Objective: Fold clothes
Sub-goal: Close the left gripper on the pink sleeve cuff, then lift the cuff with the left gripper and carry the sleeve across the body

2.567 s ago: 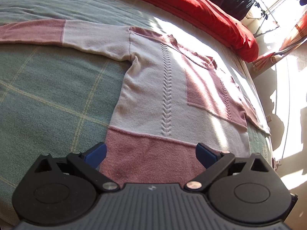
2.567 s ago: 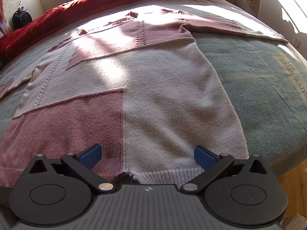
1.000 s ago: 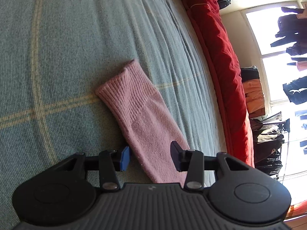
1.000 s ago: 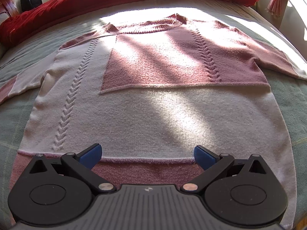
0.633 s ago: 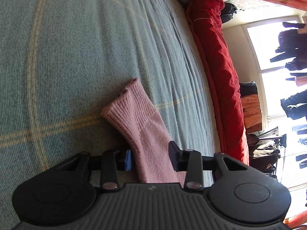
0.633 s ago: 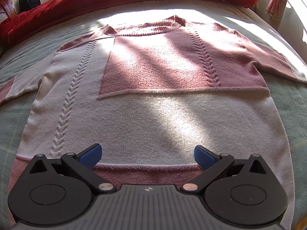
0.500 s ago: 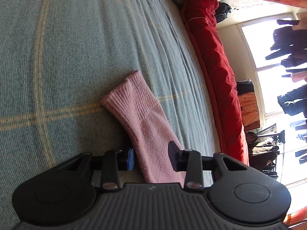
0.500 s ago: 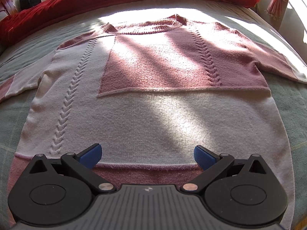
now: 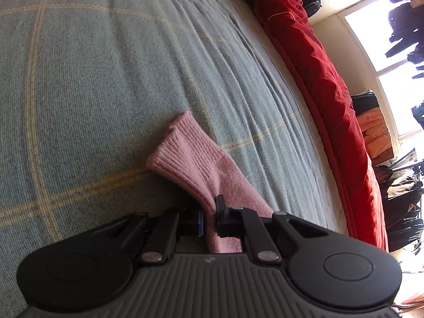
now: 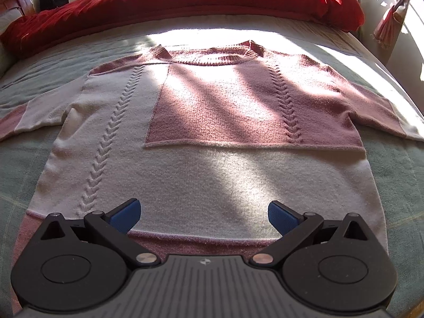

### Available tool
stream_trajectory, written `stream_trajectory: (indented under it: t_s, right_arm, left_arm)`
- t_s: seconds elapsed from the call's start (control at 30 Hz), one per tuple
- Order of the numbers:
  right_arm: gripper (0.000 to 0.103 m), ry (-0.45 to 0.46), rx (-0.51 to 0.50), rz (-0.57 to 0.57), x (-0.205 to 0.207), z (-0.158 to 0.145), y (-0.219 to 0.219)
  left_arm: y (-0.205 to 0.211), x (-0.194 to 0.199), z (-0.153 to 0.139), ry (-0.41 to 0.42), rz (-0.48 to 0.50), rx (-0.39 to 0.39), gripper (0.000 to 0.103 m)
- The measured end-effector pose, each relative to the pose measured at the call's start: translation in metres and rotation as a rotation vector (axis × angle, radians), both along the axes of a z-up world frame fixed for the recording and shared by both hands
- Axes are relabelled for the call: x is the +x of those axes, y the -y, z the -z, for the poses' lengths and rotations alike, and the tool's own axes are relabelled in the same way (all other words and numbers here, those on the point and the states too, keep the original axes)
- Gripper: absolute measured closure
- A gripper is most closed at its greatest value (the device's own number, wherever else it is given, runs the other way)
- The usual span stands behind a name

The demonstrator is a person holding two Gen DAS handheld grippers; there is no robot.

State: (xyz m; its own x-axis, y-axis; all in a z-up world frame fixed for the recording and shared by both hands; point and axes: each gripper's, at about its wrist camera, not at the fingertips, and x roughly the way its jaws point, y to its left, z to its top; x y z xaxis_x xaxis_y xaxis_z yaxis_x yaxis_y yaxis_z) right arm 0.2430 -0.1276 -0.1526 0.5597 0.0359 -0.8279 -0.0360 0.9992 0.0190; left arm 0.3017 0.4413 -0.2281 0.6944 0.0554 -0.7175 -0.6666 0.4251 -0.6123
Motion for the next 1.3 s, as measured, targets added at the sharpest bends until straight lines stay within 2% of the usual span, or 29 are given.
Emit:
stream_trajectory:
  t_s: [0.1,0.3,0.63,0.83,1.3]
  right_arm:
    - [0.0,0.031,-0.013,-0.015,-0.005,-0.01,0.002]
    - [0.0,0.054,-0.007,-0.029,-0.013,-0.023,0.007]
    - [0.0,0.077,0.037,-0.043,-0.034,-0.036,0.021]
    - [0.0,0.051,0.077,-0.068,-0.047,-0.038,0.031]
    - [0.0,0.074,0.133,-0.099,-0.073,-0.041,0.049]
  left_arm:
    - [0.01,0.009,-0.018,-0.051,0.045,0.097,0.098]
    - [0.033,0.017,-0.06,-0.034,0.124,0.208,0.098]
    - [0.084,0.046,-0.13,0.022,0.239,0.305,0.098]
    - [0.129,0.058,-0.164,0.049,0.324,0.359,0.098]
    - [0.236,0.086,-0.221,0.096,0.511,0.477,0.098]
